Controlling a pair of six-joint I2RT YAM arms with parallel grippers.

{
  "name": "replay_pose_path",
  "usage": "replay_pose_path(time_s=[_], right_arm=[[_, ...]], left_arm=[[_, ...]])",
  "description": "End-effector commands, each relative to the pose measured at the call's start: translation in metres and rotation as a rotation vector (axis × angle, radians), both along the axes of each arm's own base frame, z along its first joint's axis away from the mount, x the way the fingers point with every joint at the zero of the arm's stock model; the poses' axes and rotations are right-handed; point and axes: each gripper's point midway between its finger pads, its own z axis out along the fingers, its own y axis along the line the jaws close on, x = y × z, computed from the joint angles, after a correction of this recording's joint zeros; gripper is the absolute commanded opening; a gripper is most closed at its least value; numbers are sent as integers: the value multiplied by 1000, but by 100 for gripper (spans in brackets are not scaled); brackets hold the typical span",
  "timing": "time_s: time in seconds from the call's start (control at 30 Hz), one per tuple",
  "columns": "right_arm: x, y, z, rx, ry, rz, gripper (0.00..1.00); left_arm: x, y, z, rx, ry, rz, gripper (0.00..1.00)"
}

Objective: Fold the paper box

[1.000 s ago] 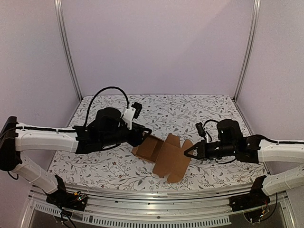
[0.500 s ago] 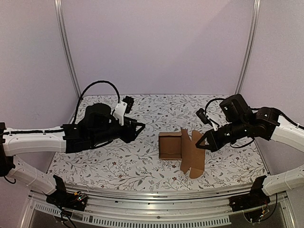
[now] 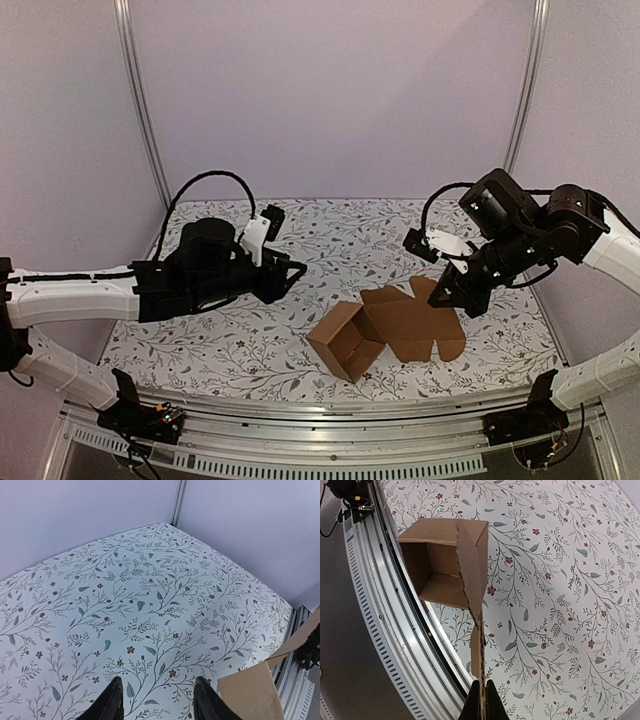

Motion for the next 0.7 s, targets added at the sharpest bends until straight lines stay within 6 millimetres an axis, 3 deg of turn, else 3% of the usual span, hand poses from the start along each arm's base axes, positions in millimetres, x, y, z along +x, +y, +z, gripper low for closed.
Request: replay_pose_path(time_s=[0.0,0.53,0.67], right_arm=[[0,-15,2,-156,-63,118,0],[22,-44,5,-669,-176,382,0],[30,-41,4,-731,-177,397,0]], left_arm=[[-5,-12,0,25,9,-64,45],[-16,-21,-17,12,67,-127,42],[-16,-20,-18,15,64,-126,42]])
